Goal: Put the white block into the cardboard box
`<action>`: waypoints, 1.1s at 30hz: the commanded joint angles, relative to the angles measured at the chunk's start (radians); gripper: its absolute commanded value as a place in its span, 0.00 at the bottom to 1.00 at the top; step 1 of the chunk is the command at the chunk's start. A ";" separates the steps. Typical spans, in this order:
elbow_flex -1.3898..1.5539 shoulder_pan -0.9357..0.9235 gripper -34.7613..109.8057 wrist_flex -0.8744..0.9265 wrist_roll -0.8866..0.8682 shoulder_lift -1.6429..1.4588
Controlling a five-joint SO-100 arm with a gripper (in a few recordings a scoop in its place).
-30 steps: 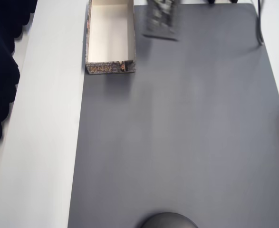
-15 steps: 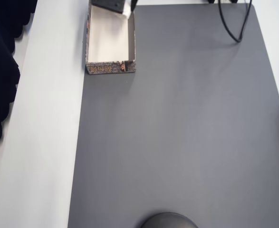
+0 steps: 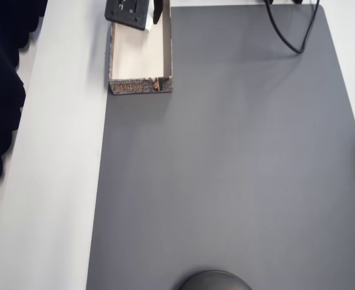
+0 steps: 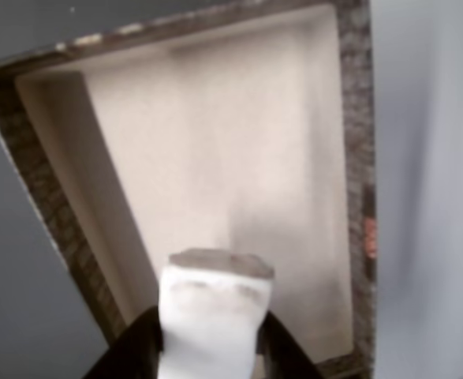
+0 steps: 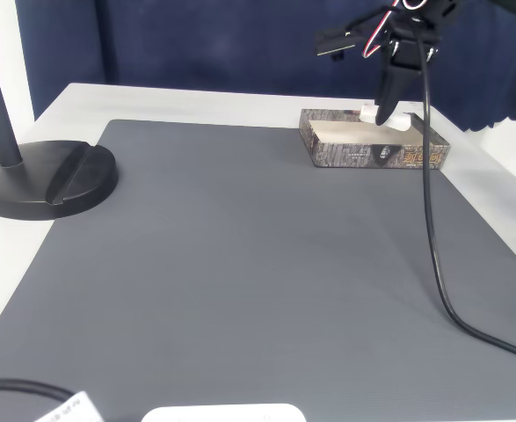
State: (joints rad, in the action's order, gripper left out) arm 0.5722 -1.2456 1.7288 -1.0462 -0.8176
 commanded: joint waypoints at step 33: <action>-0.255 0.018 0.24 -0.014 -0.316 0.179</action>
State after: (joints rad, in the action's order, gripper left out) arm 0.4019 -1.2441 1.7288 -1.3652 -0.6305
